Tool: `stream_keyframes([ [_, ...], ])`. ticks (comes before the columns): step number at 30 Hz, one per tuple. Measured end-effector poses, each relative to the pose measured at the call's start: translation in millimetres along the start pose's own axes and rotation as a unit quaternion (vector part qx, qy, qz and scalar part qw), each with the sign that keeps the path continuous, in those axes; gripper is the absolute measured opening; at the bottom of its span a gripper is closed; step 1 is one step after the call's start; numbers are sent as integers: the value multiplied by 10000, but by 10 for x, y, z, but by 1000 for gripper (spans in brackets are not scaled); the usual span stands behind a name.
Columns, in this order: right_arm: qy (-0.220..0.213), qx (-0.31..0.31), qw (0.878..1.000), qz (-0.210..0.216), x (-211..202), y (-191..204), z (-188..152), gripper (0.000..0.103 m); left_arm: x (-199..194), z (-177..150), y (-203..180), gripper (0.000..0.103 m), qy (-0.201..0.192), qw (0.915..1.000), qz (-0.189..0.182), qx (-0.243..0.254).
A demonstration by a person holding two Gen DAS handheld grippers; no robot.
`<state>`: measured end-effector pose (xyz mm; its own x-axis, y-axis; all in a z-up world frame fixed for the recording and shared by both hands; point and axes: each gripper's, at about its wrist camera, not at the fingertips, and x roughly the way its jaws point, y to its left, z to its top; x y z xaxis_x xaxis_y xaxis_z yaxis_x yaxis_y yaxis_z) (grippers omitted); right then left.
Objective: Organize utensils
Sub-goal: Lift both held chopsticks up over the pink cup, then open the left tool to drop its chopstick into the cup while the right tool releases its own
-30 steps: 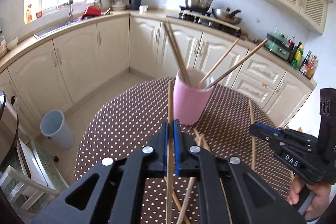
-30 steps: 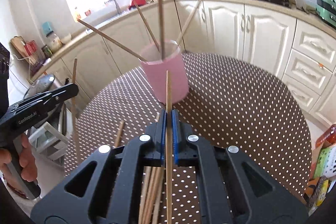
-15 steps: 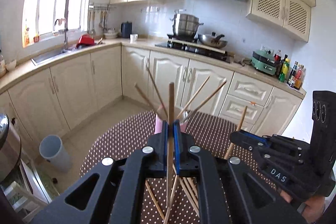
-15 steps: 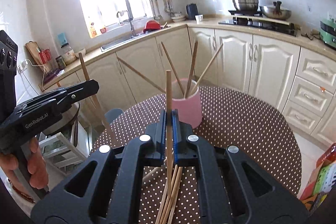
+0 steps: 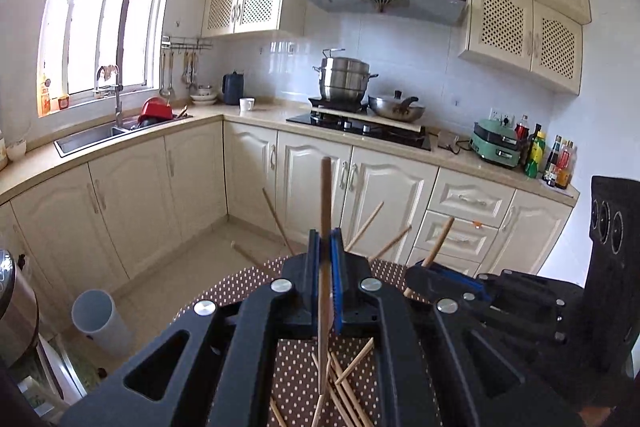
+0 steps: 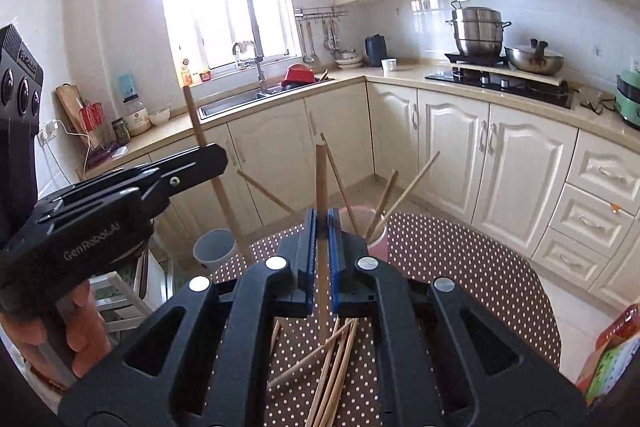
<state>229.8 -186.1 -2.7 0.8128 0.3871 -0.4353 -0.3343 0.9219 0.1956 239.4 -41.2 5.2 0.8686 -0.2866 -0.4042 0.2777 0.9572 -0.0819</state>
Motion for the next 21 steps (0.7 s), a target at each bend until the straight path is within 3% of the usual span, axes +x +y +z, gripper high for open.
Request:
stream_keyframes([
  [12, -408, -137, 9990, -102, 179, 20, 437, 6, 273, 494, 85, 6, -548, 9979, 19, -347],
  [21, -606, -64, 9979, -210, 330, -71, 611, 6, 517, 599, 103, 6, -907, 9946, 179, -473],
])
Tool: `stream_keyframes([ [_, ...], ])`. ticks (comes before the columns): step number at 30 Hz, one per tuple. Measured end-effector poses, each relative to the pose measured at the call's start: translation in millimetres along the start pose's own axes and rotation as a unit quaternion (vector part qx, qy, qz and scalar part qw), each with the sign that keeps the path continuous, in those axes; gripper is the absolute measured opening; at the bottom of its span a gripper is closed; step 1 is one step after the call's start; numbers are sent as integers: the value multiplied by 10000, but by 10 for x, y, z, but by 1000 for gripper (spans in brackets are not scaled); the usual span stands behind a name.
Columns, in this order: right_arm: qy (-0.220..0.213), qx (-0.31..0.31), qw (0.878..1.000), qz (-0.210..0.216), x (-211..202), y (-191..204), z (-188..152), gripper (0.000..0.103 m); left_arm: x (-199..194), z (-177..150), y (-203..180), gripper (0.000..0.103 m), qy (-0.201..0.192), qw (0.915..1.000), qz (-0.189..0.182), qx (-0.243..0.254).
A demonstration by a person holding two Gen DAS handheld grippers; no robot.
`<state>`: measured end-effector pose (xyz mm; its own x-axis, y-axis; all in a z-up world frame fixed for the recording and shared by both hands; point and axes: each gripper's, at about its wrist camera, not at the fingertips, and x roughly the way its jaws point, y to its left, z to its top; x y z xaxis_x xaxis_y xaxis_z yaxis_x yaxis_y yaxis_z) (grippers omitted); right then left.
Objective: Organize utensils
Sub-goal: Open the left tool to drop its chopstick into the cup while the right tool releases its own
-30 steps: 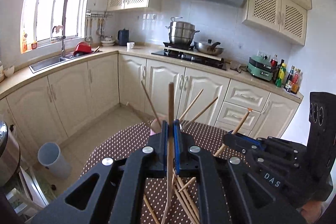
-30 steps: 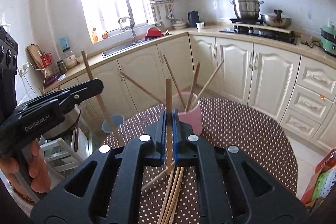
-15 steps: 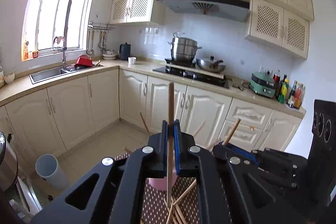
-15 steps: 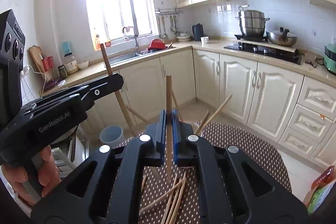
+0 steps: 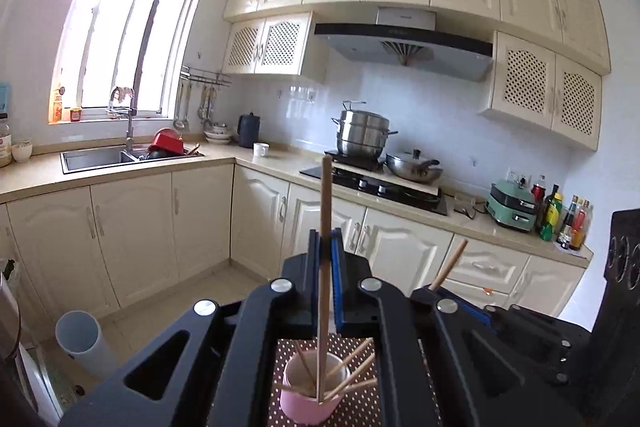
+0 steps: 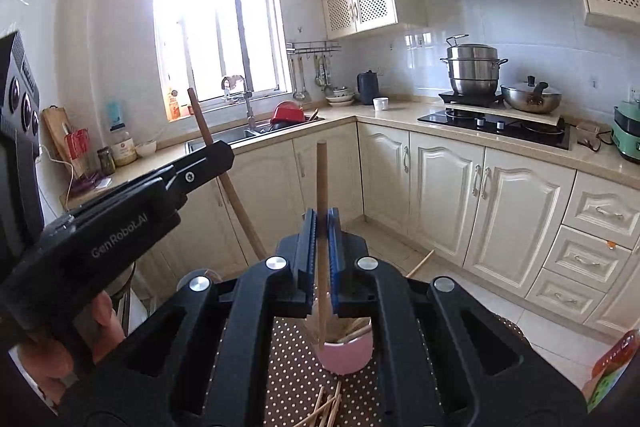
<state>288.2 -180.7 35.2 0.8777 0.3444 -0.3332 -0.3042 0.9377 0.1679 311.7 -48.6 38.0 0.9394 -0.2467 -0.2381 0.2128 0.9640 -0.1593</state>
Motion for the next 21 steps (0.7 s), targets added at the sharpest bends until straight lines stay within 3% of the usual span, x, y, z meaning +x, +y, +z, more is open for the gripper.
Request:
stream_keyframes([
  [21, -132, -48, 9998, -111, 77, -5, 18, 6, 389, -368, 95, 7, 409, 9991, 55, 92],
])
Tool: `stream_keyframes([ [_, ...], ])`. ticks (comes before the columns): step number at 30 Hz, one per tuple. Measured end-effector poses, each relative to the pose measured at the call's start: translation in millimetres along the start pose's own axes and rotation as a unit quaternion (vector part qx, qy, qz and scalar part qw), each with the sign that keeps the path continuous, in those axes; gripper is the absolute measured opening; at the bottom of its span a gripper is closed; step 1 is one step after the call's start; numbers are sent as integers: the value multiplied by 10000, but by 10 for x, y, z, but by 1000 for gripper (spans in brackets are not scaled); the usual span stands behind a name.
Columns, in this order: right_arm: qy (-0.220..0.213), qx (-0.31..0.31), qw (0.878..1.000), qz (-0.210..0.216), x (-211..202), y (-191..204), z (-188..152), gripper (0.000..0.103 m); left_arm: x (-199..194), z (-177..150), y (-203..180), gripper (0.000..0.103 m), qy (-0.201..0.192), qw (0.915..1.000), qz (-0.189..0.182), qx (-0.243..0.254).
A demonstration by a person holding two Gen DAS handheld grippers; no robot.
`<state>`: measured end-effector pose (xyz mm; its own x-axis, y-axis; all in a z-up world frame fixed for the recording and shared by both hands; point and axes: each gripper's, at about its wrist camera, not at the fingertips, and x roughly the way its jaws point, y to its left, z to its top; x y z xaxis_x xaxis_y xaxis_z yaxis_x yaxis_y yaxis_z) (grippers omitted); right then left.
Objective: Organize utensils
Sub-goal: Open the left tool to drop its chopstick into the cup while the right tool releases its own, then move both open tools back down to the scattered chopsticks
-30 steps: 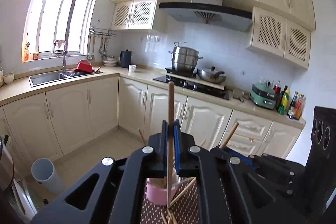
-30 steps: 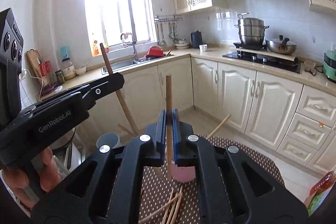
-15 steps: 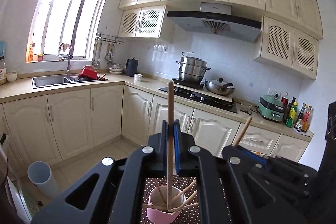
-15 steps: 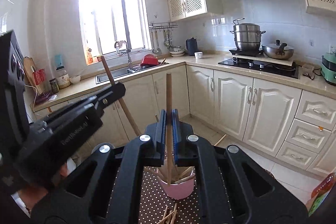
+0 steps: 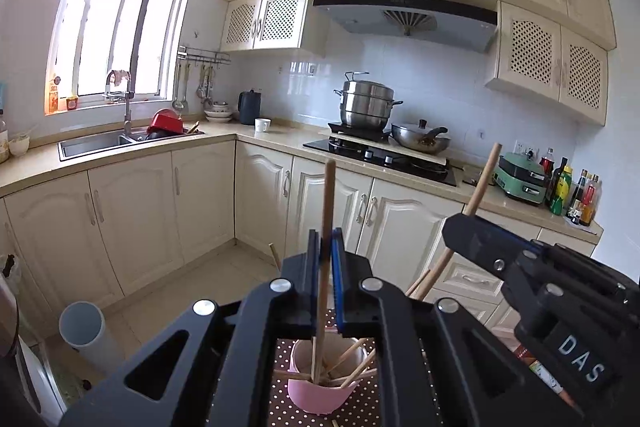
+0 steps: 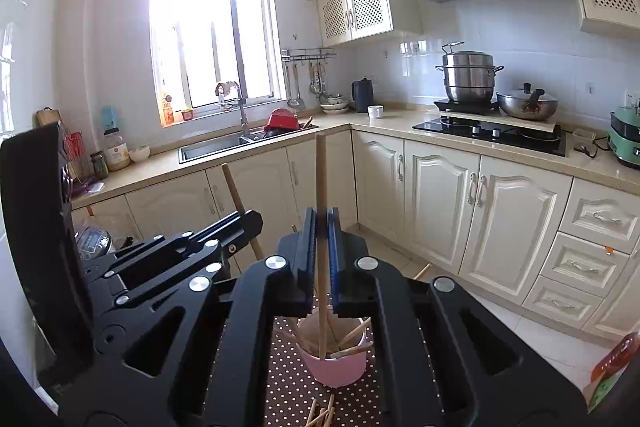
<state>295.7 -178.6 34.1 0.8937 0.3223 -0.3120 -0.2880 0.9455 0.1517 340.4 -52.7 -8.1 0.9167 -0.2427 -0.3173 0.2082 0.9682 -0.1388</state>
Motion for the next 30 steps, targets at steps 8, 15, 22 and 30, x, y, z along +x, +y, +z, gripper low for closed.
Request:
stream_keyframes([
  [8, -108, -12, 9999, -79, -1, 8, 31, 6, -85, -29, 61, 34, -23, 10000, 12, -62],
  [15, -51, -52, 9999, -94, 41, 17, -22, 6, -121, -65, 102, 39, 43, 10000, 72, -40],
  [22, -242, -154, 9993, -222, 20, 24, -4, 6, -142, -94, 167, 43, 113, 9998, 128, -105],
  [30, -58, -199, 9996, -193, 136, 13, -146, 6, -133, -122, 201, 44, 214, 9996, 179, -73],
])
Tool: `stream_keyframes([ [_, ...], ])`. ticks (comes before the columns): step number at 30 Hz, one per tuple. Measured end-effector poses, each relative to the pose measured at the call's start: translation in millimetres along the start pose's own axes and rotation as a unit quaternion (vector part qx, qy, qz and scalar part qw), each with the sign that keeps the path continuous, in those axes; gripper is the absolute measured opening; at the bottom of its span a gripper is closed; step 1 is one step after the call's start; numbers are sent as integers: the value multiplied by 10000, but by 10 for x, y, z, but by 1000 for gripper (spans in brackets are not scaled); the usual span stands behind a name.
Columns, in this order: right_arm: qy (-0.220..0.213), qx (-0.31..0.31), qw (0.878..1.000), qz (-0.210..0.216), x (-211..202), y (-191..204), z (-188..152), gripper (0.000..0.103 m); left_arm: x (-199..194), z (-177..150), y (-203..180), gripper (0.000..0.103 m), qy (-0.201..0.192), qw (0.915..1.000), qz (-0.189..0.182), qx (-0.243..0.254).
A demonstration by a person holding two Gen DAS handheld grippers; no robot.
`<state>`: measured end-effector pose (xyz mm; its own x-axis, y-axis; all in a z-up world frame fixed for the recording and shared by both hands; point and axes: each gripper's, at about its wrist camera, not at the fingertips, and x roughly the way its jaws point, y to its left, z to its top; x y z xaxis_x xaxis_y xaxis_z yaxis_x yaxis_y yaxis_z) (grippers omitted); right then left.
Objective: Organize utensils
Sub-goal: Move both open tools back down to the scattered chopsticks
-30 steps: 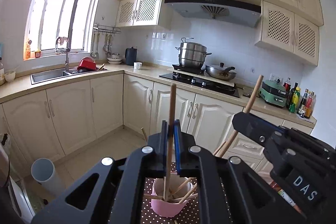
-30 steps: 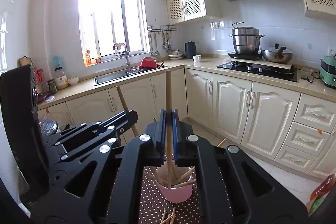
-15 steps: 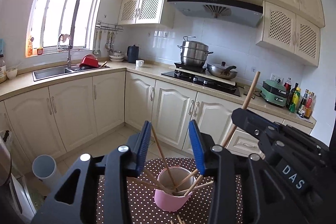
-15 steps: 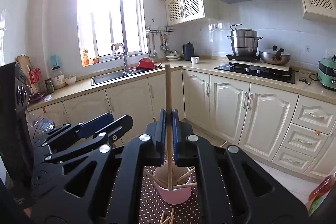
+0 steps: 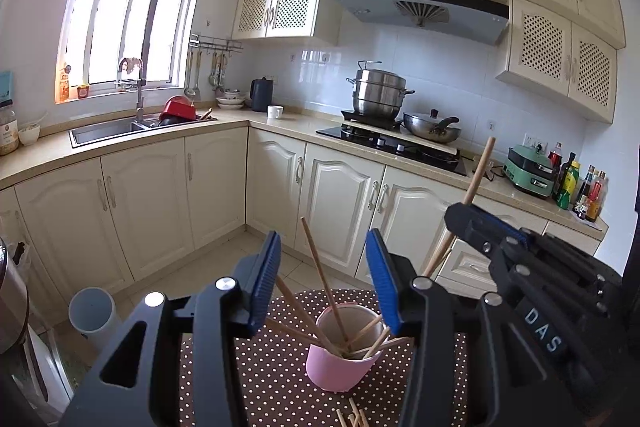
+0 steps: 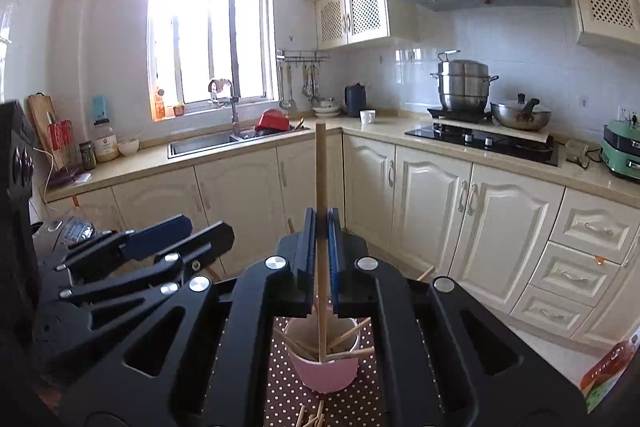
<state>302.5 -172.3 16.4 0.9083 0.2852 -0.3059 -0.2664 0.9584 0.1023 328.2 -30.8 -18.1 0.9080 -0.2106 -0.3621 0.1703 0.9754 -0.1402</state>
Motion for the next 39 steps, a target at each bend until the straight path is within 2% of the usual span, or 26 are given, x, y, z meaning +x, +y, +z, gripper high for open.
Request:
stream_keyframes([
  [15, 598, 95, 9981, 138, 99, -19, -243, 7, -28, -43, 18, 56, 41, 9998, 162, 117],
  [31, 573, 146, 9982, 89, -213, 45, -233, 7, -360, -118, 23, 59, 34, 9996, 197, 176],
  [39, 616, 166, 9978, 154, -485, 124, -348, 7, -615, -328, -40, 59, 162, 9993, 111, 313],
])
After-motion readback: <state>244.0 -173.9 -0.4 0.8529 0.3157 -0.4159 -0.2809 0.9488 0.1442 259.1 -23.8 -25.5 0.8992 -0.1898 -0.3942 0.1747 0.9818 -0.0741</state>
